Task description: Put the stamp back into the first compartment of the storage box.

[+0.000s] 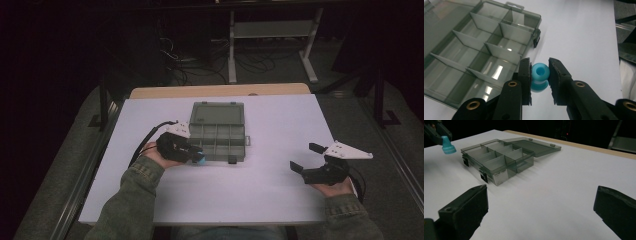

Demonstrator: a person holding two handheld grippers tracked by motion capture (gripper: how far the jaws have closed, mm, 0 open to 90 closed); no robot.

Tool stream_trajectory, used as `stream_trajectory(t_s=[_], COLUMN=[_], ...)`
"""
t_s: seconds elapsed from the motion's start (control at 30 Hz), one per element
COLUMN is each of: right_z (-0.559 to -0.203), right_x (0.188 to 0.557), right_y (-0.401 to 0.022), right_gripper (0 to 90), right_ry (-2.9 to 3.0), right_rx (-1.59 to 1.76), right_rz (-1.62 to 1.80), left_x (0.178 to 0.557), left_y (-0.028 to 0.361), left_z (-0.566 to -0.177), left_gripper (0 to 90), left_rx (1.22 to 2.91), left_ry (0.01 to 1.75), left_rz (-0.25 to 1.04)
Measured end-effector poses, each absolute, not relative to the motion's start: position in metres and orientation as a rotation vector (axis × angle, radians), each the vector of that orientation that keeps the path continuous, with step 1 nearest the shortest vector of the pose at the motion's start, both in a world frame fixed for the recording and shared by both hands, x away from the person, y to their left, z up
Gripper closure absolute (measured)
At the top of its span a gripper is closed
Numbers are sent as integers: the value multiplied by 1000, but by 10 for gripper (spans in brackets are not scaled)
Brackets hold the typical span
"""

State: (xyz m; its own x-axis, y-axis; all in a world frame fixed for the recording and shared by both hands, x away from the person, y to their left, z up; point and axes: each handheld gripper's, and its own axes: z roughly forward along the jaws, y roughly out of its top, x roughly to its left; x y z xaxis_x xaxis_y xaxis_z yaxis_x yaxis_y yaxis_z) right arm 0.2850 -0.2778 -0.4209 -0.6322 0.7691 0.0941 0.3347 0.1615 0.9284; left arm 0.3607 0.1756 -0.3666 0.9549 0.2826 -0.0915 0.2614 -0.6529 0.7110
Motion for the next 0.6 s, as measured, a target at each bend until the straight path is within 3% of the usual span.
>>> stream_trajectory(t_s=[0.6], right_z=[-421], right_x=[285], right_y=[-277], right_gripper=[0], right_ry=[2051], right_rx=[1045], right_rz=[1469], left_x=[382], left_y=[180], left_z=[-346], left_gripper=[729], left_rx=[2287], left_ry=[420], left_rz=[66])
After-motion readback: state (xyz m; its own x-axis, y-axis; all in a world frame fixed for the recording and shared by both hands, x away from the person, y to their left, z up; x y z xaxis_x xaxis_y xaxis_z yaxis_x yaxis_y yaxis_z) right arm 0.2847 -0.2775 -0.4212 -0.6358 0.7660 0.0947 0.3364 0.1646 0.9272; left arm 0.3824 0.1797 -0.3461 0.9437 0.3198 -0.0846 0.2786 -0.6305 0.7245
